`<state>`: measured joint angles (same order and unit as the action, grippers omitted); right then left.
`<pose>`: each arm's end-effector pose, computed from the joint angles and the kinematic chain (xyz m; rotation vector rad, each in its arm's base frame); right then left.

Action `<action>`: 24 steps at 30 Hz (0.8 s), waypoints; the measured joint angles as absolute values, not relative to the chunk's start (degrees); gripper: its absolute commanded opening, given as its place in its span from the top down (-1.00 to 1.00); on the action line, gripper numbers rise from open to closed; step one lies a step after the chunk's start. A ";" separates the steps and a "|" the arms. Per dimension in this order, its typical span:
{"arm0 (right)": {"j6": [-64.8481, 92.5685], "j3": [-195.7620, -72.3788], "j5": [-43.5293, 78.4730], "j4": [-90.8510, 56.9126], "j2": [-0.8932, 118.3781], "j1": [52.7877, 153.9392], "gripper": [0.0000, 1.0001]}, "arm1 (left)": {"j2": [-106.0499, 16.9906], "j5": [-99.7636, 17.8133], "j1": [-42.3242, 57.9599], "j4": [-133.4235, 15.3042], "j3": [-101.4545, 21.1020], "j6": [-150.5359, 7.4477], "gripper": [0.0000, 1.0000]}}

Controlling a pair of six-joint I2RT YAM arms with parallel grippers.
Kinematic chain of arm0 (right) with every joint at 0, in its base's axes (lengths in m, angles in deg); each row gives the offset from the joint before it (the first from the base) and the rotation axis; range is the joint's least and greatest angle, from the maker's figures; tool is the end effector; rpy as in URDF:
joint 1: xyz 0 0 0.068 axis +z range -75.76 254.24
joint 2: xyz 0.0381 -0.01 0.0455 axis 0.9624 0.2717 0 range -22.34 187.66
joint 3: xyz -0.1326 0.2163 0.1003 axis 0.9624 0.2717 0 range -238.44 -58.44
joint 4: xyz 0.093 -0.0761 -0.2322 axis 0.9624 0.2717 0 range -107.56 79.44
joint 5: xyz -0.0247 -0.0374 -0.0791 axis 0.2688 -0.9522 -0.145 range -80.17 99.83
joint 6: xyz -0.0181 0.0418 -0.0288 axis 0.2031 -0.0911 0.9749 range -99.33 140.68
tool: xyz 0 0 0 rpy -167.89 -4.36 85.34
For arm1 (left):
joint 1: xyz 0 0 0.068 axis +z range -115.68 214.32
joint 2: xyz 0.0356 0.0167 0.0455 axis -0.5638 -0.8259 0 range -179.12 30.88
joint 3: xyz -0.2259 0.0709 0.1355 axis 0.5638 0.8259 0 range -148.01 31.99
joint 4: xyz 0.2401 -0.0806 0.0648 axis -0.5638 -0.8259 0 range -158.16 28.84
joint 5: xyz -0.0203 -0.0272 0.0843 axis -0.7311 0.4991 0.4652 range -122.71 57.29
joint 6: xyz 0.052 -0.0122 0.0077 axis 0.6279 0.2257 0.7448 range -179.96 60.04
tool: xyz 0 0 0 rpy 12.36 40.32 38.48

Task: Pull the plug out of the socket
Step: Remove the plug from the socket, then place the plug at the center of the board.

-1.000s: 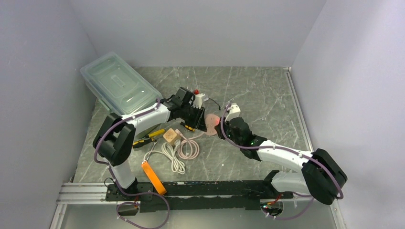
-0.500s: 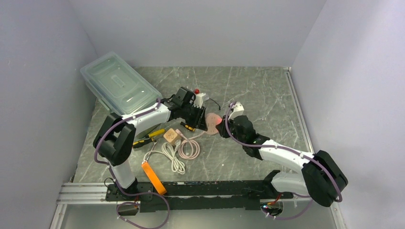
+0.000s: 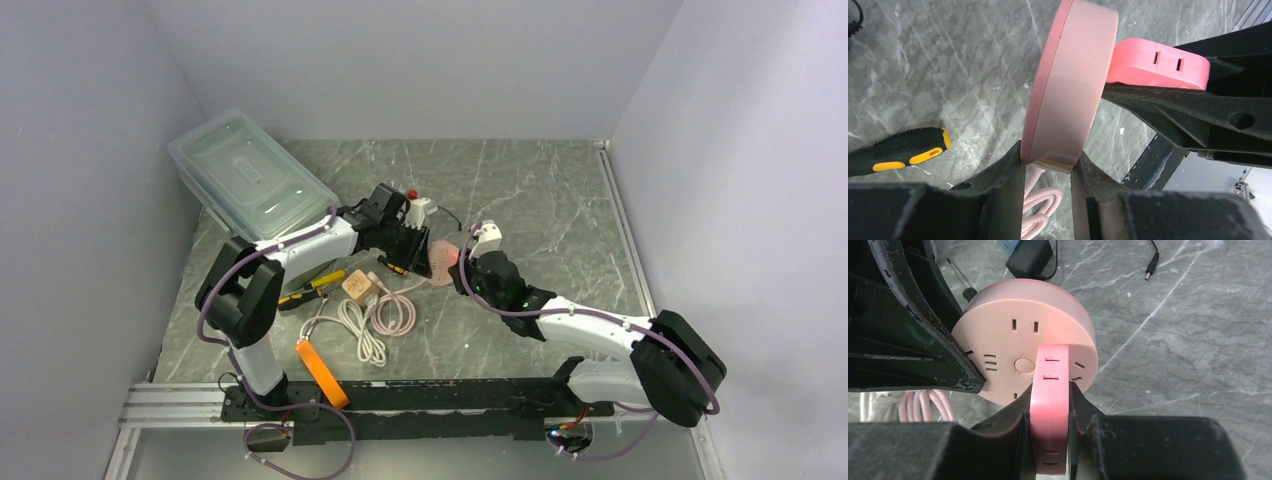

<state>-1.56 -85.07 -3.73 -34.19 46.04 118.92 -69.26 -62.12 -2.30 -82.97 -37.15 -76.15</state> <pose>0.1791 0.1655 0.1944 -0.2443 2.0184 0.5095 0.2871 -0.2353 0.2150 0.6886 2.5236 -1.0024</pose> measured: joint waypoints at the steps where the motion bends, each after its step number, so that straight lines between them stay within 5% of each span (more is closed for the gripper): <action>1: -1.39 -85.11 -5.00 -34.19 46.39 119.82 1.00 | -69.26 -62.08 -2.30 -83.36 -37.15 -76.15 1.00; 24: -3.79 -85.51 4.25 -34.78 47.20 110.05 1.00 | -69.63 -53.55 0.32 -84.56 -37.57 -75.69 1.00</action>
<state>-3.79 -85.51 4.25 -34.78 47.20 110.05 -69.63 -53.55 0.32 -84.56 -37.57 -75.69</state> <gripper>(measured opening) 0.232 0.353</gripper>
